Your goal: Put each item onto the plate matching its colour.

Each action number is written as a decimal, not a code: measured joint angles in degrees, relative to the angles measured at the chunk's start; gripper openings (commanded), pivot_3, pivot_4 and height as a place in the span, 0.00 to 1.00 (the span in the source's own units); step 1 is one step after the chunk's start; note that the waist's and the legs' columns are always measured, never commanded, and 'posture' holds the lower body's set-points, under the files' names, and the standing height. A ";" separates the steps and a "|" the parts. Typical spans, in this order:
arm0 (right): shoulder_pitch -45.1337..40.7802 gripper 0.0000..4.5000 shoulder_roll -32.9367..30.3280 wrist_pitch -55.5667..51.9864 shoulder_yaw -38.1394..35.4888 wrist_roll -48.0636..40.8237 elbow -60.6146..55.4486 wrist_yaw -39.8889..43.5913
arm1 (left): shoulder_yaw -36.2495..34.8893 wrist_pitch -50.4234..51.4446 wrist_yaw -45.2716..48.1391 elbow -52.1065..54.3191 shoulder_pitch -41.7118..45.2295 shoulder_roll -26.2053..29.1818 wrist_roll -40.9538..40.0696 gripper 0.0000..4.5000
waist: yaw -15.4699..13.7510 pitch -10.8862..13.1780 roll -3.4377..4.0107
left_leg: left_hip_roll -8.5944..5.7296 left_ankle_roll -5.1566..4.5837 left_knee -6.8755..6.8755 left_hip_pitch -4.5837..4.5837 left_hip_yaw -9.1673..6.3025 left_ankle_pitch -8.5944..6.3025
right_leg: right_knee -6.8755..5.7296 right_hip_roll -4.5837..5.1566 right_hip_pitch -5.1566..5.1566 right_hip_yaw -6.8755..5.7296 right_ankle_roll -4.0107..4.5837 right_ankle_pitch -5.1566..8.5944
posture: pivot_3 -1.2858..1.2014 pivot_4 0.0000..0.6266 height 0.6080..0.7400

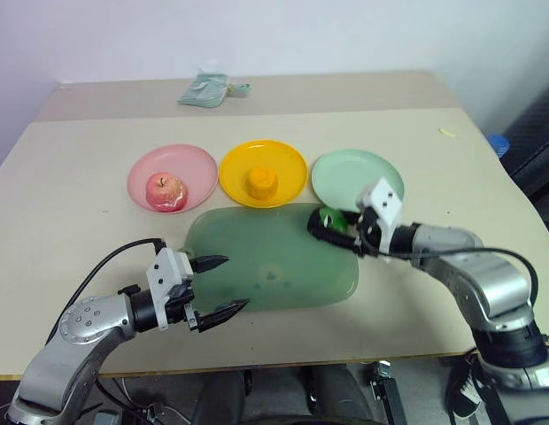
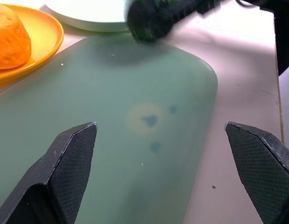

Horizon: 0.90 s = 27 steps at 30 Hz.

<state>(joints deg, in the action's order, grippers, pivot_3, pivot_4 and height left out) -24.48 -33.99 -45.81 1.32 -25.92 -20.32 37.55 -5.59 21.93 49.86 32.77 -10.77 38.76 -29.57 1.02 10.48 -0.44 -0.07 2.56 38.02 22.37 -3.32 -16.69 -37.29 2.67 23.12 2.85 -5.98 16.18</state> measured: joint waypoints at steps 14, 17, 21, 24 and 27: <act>-15.59 0.89 8.26 11.54 -2.39 11.13 37.09 -13.34 | -5.66 -3.09 -0.02 -4.26 -2.43 -1.02 -1.16 1.00 | 0.12 0.06 0.10 | -0.04 0.01 -0.05 0.10 0.12 0.00 | 0.01 0.06 0.16 0.02 -0.01 -0.01 | 0.52 0.24 1.00; -14.32 0.89 4.88 15.89 -2.39 11.25 33.46 -8.97 | -7.87 -6.04 0.17 -7.14 -3.15 -2.17 -1.06 1.00 | -0.07 0.06 0.11 | -0.04 0.00 -0.04 0.11 0.10 0.00 | 0.02 0.07 0.15 0.01 -0.01 -0.01 | 0.52 0.24 1.00; -6.54 0.89 -3.26 21.46 -4.80 8.80 24.08 2.05 | -13.95 -10.23 -0.41 -14.13 -4.02 -2.96 -0.48 1.00 | -0.42 0.04 0.06 | -0.04 -0.02 -0.02 0.10 0.03 -0.01 | 0.09 0.10 0.03 -0.05 -0.02 0.00 | 0.52 0.24 1.00; 1.46 0.89 -7.70 21.36 -8.29 4.95 21.24 9.36 | -17.36 -13.24 -1.19 -19.98 -3.06 -3.08 0.24 1.00 | -0.46 0.04 0.06 | -0.04 -0.03 0.01 0.03 0.03 -0.01 | 0.07 0.10 -0.06 -0.06 -0.02 -0.01 | 0.52 0.24 1.00; 9.42 0.89 -12.00 19.91 -13.29 1.37 21.17 15.69 | -23.27 -15.16 -2.00 -27.49 -4.15 -2.54 0.83 1.00 | -0.02 0.06 0.10 | -0.03 -0.05 0.00 0.01 0.12 -0.03 | 0.06 0.09 -0.03 -0.01 -0.02 -0.01 | 0.52 0.24 1.00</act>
<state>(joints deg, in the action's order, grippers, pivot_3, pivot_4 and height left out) -15.06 -45.99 -25.90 -11.97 -24.55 0.85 53.24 -28.86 6.77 47.87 5.28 -14.92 36.22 -28.74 1.00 10.53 -0.34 -0.11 2.51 38.03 22.37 -3.21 -16.71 -37.22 2.75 23.09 2.84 -6.00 16.18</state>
